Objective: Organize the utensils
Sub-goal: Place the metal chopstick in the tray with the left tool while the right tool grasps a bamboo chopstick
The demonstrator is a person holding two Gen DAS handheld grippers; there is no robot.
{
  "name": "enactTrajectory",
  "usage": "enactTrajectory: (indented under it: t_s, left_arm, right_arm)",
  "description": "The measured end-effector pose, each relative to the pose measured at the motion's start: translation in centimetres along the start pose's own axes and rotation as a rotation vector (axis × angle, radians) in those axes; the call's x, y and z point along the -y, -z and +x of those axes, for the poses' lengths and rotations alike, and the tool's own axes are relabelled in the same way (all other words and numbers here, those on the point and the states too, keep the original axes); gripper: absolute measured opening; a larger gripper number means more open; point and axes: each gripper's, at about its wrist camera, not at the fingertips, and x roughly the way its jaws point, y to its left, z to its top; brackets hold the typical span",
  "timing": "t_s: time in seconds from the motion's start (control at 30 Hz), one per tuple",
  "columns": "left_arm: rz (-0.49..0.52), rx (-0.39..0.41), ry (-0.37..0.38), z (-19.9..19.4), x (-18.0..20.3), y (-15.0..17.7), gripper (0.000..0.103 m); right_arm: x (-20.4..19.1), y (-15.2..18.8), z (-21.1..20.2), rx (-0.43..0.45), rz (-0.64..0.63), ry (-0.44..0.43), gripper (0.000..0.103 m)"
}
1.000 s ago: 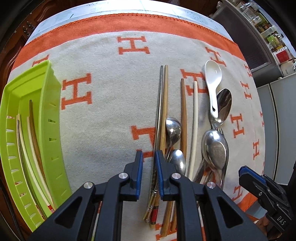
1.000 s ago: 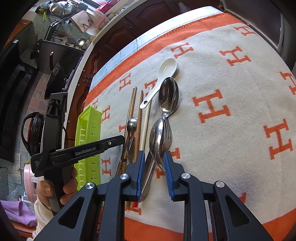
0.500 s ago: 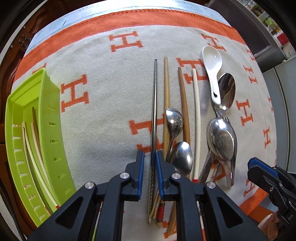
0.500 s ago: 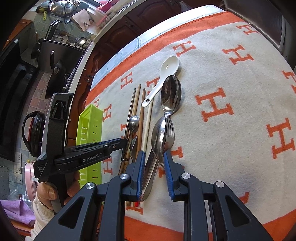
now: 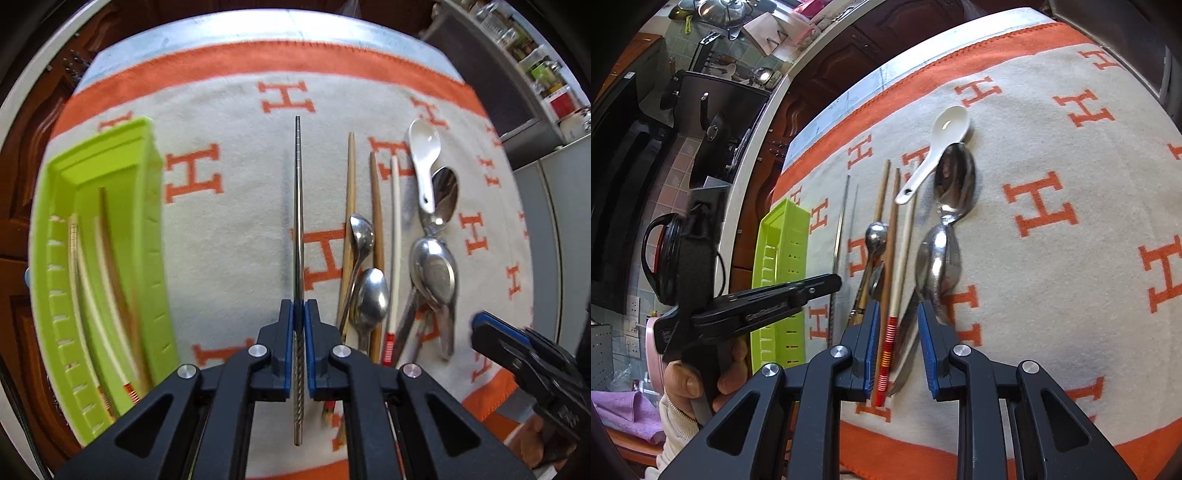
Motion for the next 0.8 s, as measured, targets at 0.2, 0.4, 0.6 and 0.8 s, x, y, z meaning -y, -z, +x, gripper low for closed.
enactTrajectory:
  t_s: [0.2, 0.4, 0.6, 0.8]
  left_arm:
    - [-0.028, 0.112, -0.006, -6.4, -3.3, 2.7, 0.003]
    - [-0.093, 0.142, -0.063, -8.8, -8.8, 4.7, 0.003]
    - [-0.149, 0.123, -0.059, -7.8, -13.2, 6.1, 0.003]
    - [-0.153, 0.112, -0.061, -6.1, -14.5, 6.6, 0.003]
  right_arm:
    - [-3.1, -1.4, 2.0, -0.041, -0.036, -0.036, 0.022]
    - [-5.9, -3.5, 5.6, -0.100, -0.021, -0.068, 0.022]
    - [-6.6, -4.6, 9.1, -0.142, 0.023, -0.039, 0.022]
    - [-5.6, -4.8, 11.5, -0.164, 0.074, 0.031, 0.019]
